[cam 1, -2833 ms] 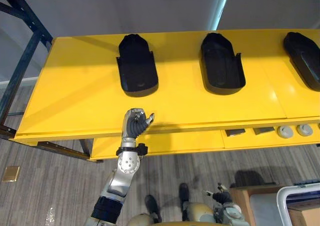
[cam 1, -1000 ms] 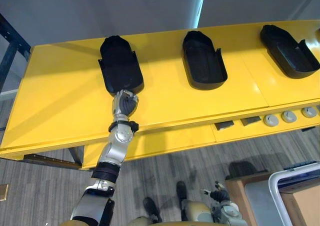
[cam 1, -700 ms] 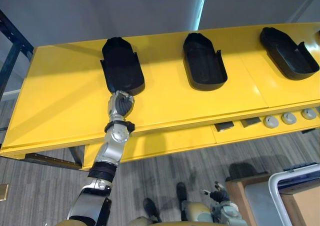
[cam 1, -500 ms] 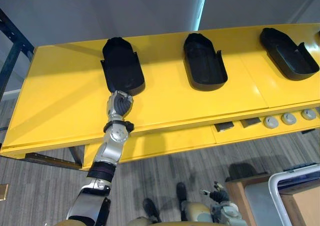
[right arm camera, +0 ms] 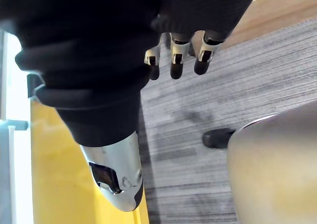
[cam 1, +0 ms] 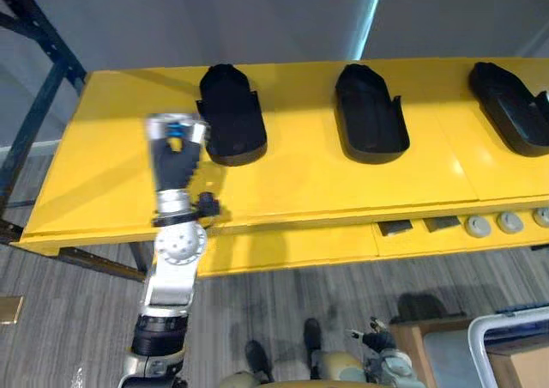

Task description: Walk over and take plastic housings, then place them on the shelf

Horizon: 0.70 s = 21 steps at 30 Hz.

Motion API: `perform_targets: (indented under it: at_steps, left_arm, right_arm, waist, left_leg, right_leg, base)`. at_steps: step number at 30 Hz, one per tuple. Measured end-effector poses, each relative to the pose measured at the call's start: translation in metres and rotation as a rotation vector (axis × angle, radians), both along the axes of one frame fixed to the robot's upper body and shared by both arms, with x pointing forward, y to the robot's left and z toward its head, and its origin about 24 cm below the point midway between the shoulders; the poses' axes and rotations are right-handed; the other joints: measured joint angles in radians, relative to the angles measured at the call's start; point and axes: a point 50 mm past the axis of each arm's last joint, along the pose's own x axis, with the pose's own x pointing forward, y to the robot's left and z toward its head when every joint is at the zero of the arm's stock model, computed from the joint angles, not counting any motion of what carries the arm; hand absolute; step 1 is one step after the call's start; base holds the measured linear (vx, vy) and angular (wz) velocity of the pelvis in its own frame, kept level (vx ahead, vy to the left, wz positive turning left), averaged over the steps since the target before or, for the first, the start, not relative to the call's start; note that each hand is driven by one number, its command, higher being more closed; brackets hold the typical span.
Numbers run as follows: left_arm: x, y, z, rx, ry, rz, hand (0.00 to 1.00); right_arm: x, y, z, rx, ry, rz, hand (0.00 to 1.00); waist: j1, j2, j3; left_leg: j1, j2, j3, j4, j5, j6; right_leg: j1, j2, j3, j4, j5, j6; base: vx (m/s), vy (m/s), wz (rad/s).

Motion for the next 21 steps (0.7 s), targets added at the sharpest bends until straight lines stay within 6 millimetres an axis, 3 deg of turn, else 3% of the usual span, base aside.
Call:
perform_targets:
  at_steps: [1,2,3,6,8,9,10,11,12,15,18,21]
  left_arm:
    - [-0.005,0.011,-0.007,-0.037,0.012,0.044,1.00]
    - [-0.016,0.031,-0.024,-0.126,0.049,0.125,0.00]
    - [-0.027,0.048,-0.044,-0.213,0.100,0.195,0.00]
    - [-0.051,0.076,-0.092,-0.356,0.266,0.325,0.00]
    - [-0.079,0.091,-0.150,-0.496,0.528,0.411,0.00]
    - [-0.086,0.093,-0.165,-0.527,0.604,0.424,0.00]
    - [-0.101,0.091,-0.196,-0.588,0.759,0.437,0.00]
    - [-0.116,0.084,-0.224,-0.653,0.900,0.422,0.00]
    - [-0.122,0.079,-0.236,-0.681,0.962,0.408,0.00]
    - [-0.137,0.030,-0.290,-0.753,1.270,0.176,0.00]
    - [-0.140,-0.006,-0.311,-0.775,1.405,0.007,0.00]
    - [-0.140,-0.025,-0.321,-0.778,1.480,-0.085,0.00]
  right_arm:
    - [-0.001,-0.001,0.000,0.000,0.005,-0.003,0.00]
    - [-0.005,-0.003,-0.001,-0.002,0.016,-0.018,0.00]
    - [-0.010,-0.005,-0.002,-0.005,0.025,-0.030,0.00]
    - [-0.014,-0.007,-0.003,-0.012,0.033,-0.035,0.00]
    - [-0.018,-0.007,-0.003,-0.012,0.045,-0.033,0.00]
    - [-0.018,-0.006,-0.003,-0.011,0.043,-0.033,0.00]
    - [-0.020,-0.003,-0.003,-0.005,0.041,-0.035,0.00]
    - [-0.024,0.001,-0.005,0.007,0.054,-0.033,0.00]
    - [-0.025,0.003,-0.005,0.012,0.058,-0.031,0.00]
    - [-0.030,0.011,-0.007,0.026,0.073,-0.011,0.00]
    - [-0.030,0.010,-0.007,0.025,0.072,-0.012,0.00]
    - [-0.030,0.009,-0.007,0.021,0.072,-0.014,0.00]
  waist:
    - [0.001,0.000,-0.004]
    - [0.007,0.002,-0.015]
    - [0.025,0.002,-0.023]
    - [0.040,0.002,-0.040]
    - [0.058,0.001,-0.051]
    - [0.059,0.001,-0.052]
    - [0.063,-0.004,-0.058]
    - [0.069,-0.010,-0.076]
    - [0.072,-0.013,-0.084]
    - [0.083,-0.031,-0.101]
    - [0.078,-0.031,-0.102]
    - [0.077,-0.030,-0.101]
  left_leg:
    - [0.000,0.002,-0.005,0.000,0.000,-0.001]
    - [-0.001,0.005,-0.014,0.000,-0.002,-0.004]
    - [0.000,0.008,-0.018,0.000,-0.003,-0.005]
    - [0.000,0.014,-0.028,0.000,-0.007,-0.002]
    - [0.007,0.021,-0.022,0.000,-0.005,-0.005]
    - [0.007,0.023,-0.018,0.000,-0.005,-0.006]
    - [0.016,0.023,-0.017,0.000,-0.005,-0.006]
    - [0.019,0.023,-0.012,0.000,-0.007,-0.006]
    - [0.019,0.022,-0.010,0.000,-0.007,-0.006]
    - [0.029,0.011,-0.010,0.000,-0.012,-0.008]
    - [0.038,0.009,-0.007,0.000,-0.014,-0.005]
    - [0.037,0.008,-0.006,0.000,-0.014,-0.005]
  right_leg:
    - [0.001,0.001,0.000,0.001,0.000,0.000]
    - [0.004,0.003,-0.001,0.001,0.000,0.000]
    - [0.007,0.005,-0.001,0.001,0.000,0.000]
    - [0.012,0.008,-0.008,0.001,-0.001,-0.001]
    - [0.018,0.013,-0.014,0.014,-0.003,-0.002]
    - [0.023,0.014,-0.015,0.016,-0.003,-0.002]
    - [0.032,0.014,-0.015,0.016,-0.007,-0.001]
    - [0.034,0.013,-0.014,0.017,-0.012,-0.003]
    - [0.034,0.012,-0.014,0.017,-0.016,-0.004]
    - [0.036,-0.001,-0.017,0.040,-0.059,-0.001]
    - [0.037,-0.003,-0.017,0.053,-0.074,0.001]
    - [0.036,-0.003,-0.017,0.049,-0.085,0.003]
  base:
    - [0.00,0.005,0.25]
    - [0.01,-0.001,0.17]
    - [0.02,-0.003,0.16]
    - [0.01,-0.006,0.15]
    - [0.01,0.003,0.08]
    - [-0.01,0.017,0.08]
    - [0.00,0.000,0.00]
    - [0.00,0.011,-0.04]
    - [0.01,0.000,-0.06]
    - [-0.01,-0.015,0.03]
    - [-0.03,-0.020,-0.02]
    - [0.00,0.000,0.00]
